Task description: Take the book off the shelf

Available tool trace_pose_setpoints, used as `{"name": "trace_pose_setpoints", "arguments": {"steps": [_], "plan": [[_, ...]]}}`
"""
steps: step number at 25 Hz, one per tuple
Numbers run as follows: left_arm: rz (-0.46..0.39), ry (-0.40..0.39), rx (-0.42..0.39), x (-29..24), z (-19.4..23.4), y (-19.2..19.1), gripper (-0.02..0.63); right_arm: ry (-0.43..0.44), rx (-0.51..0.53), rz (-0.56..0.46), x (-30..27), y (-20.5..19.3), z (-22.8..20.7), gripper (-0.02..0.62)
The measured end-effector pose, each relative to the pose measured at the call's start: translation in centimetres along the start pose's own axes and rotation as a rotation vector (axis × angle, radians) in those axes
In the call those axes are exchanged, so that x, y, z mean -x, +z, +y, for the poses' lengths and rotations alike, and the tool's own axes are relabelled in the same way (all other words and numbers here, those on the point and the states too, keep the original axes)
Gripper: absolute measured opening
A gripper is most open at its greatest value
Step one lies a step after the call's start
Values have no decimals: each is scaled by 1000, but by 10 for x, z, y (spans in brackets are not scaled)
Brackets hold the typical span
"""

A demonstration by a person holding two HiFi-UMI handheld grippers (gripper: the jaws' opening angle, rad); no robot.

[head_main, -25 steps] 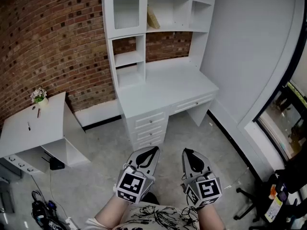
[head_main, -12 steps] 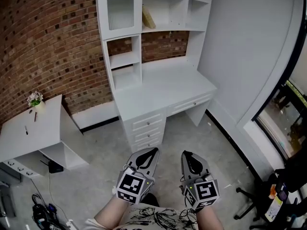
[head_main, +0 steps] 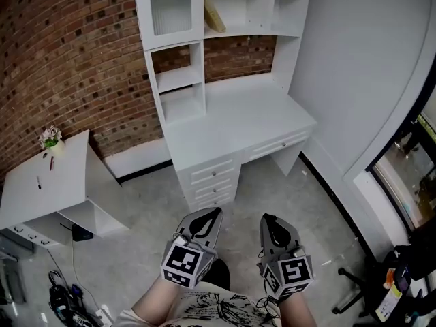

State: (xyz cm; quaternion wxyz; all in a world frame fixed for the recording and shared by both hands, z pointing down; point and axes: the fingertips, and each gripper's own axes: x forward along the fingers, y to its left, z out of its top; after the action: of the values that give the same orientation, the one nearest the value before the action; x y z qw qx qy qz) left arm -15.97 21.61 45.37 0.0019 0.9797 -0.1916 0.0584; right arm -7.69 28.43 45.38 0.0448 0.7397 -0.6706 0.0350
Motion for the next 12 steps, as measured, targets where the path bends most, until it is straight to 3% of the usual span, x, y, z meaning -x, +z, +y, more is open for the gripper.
{"name": "trace_pose_setpoints", "arguments": {"steps": [4,12], "plan": [[9,30,15,-26,31,-5,12,33,22,13,-31,-4,-8,5],[30,15,29,-124,112,0,12,-1,36,36,-144,6,-61,5]]}}
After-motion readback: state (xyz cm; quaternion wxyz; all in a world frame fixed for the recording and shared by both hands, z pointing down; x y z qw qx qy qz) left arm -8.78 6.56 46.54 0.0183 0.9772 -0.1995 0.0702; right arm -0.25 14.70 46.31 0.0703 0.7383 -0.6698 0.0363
